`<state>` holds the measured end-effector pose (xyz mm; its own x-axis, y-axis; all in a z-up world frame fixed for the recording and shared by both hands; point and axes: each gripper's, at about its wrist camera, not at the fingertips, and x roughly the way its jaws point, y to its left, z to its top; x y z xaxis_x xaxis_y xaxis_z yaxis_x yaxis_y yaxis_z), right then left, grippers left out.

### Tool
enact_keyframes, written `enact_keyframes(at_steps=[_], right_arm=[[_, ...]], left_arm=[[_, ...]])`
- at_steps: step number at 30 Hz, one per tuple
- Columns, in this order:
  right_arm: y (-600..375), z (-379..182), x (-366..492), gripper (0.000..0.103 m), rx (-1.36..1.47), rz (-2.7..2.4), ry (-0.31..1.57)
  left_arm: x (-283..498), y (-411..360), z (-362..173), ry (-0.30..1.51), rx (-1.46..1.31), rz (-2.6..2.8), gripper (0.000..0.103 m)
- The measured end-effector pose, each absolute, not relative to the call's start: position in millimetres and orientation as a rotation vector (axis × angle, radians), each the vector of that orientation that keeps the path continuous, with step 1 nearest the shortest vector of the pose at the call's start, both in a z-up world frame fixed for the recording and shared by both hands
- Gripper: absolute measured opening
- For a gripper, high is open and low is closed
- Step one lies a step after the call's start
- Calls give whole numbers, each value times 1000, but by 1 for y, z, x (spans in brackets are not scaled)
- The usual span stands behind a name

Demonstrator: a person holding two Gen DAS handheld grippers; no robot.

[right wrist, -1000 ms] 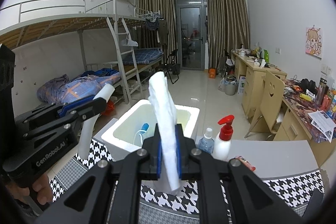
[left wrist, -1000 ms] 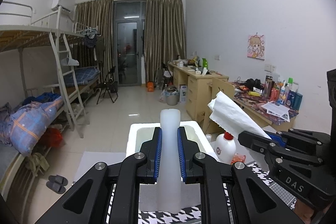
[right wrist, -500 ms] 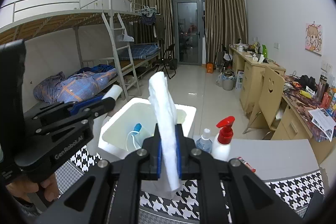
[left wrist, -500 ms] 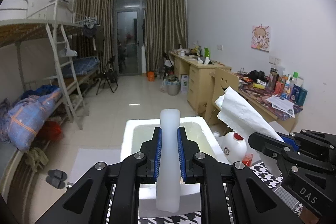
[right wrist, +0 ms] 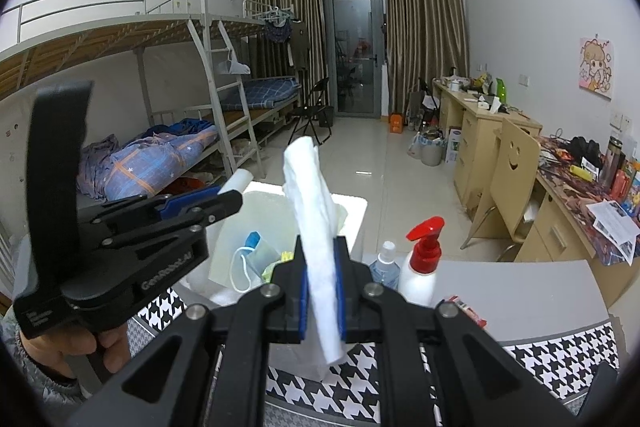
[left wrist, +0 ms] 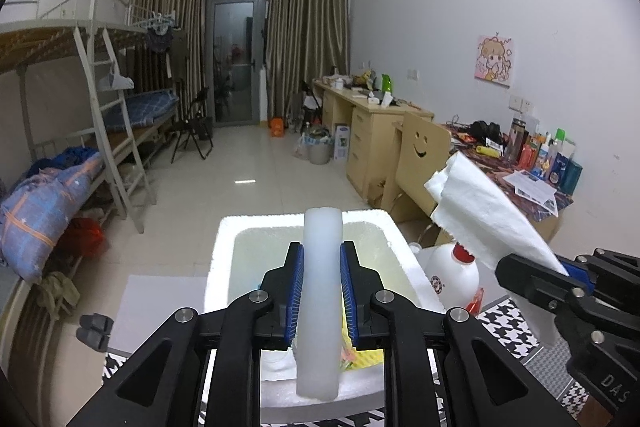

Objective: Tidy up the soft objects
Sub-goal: 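Lower the white cloth roll into the foam box and open the left gripper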

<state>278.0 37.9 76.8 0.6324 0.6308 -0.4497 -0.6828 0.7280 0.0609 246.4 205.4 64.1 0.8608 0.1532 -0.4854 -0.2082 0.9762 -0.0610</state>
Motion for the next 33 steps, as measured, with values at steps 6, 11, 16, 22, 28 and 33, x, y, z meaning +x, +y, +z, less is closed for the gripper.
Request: enact_keyframes(at_steps=[6,11,16,22,28,33], right_arm=[[39,76,281,14,-119,751,469],[41,72,282,14,-121,750,474],[42,71,283,14,-123,753,477],[47,68,281,14,-132,765,472],[53,64,284,14,-135,773,486],[59,64,284,14,-141,782,494]], left_arm=[[253,212,54,533,-117,193,37],[250,221,51,524,-129,225,79],[244,225,52,511,-137,261,89],[230,233,58,471,-132,315,98],[218,237,61,443,-119,364,102],[209,240,62,428,-98,404,102]])
